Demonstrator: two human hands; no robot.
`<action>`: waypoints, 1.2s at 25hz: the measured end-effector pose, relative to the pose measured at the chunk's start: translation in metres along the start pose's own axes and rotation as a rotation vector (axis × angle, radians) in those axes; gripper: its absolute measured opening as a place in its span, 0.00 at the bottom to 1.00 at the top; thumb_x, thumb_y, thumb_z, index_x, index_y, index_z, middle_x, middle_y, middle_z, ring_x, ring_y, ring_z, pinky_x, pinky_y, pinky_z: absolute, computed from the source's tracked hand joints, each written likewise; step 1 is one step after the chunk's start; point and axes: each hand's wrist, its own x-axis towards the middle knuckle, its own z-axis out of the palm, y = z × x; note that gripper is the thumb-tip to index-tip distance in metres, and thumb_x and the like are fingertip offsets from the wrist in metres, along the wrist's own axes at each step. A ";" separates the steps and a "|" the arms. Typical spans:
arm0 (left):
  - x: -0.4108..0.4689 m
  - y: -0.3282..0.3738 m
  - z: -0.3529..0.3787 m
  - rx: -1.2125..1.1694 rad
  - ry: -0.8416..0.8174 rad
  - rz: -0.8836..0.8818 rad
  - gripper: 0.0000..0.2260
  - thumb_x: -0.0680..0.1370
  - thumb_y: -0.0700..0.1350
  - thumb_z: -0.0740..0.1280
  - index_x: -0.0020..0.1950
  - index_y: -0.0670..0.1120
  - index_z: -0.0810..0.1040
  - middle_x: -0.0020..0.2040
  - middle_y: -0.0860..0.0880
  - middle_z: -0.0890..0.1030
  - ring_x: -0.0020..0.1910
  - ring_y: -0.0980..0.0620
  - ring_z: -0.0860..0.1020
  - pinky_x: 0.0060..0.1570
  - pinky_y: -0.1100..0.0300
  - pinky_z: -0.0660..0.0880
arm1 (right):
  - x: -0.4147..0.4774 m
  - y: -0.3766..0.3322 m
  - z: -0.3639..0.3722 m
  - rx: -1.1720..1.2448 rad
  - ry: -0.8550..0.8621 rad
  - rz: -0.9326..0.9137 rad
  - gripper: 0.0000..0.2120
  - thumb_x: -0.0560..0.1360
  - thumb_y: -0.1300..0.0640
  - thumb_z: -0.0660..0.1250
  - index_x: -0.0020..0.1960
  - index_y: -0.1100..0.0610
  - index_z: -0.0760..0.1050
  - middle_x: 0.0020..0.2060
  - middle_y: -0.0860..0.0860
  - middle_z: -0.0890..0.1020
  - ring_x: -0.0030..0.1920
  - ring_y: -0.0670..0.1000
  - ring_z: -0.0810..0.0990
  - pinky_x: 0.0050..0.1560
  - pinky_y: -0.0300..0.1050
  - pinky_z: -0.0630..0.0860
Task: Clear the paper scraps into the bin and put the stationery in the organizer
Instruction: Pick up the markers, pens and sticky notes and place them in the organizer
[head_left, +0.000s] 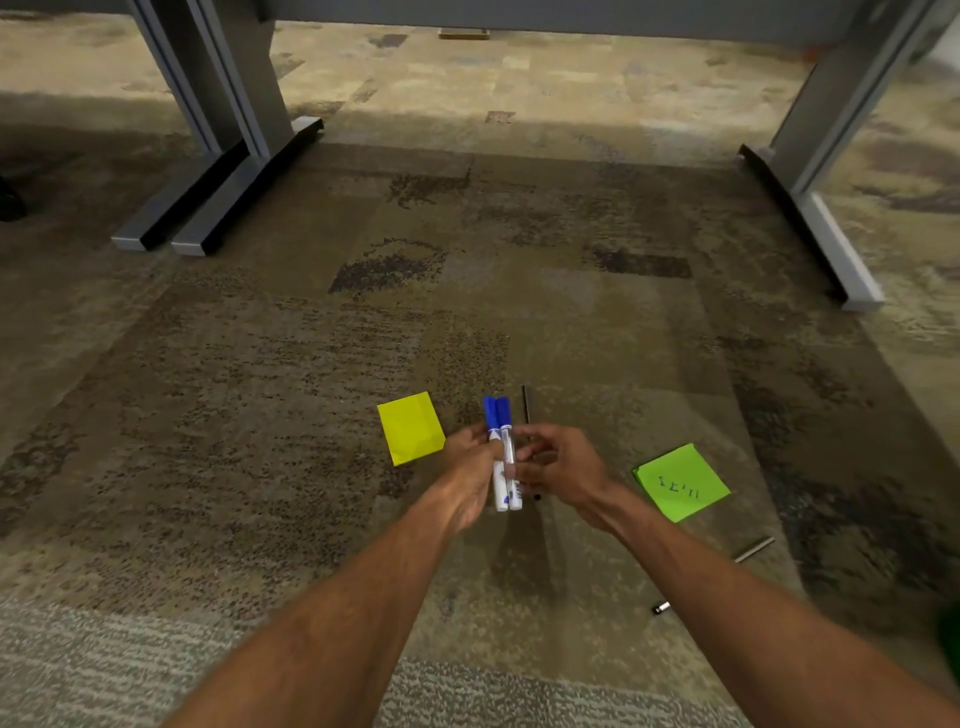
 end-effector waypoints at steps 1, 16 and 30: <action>0.001 -0.002 0.002 -0.002 -0.016 -0.012 0.11 0.76 0.27 0.58 0.51 0.38 0.76 0.39 0.43 0.80 0.26 0.52 0.82 0.26 0.59 0.79 | -0.001 0.001 0.000 0.000 0.002 0.005 0.23 0.66 0.71 0.74 0.59 0.60 0.77 0.37 0.52 0.75 0.34 0.47 0.77 0.31 0.39 0.80; -0.008 -0.059 0.061 0.229 -0.171 -0.062 0.16 0.72 0.27 0.68 0.55 0.40 0.71 0.45 0.45 0.78 0.38 0.50 0.77 0.41 0.53 0.76 | -0.094 0.060 -0.127 -0.739 0.617 0.421 0.10 0.73 0.57 0.65 0.52 0.60 0.78 0.53 0.64 0.82 0.55 0.64 0.80 0.51 0.51 0.77; -0.005 -0.063 0.077 0.213 -0.196 -0.076 0.15 0.74 0.31 0.68 0.59 0.38 0.72 0.43 0.43 0.81 0.36 0.49 0.82 0.42 0.55 0.79 | -0.096 0.063 -0.123 -0.622 0.723 0.561 0.11 0.75 0.63 0.62 0.55 0.65 0.75 0.55 0.65 0.80 0.56 0.63 0.81 0.54 0.54 0.78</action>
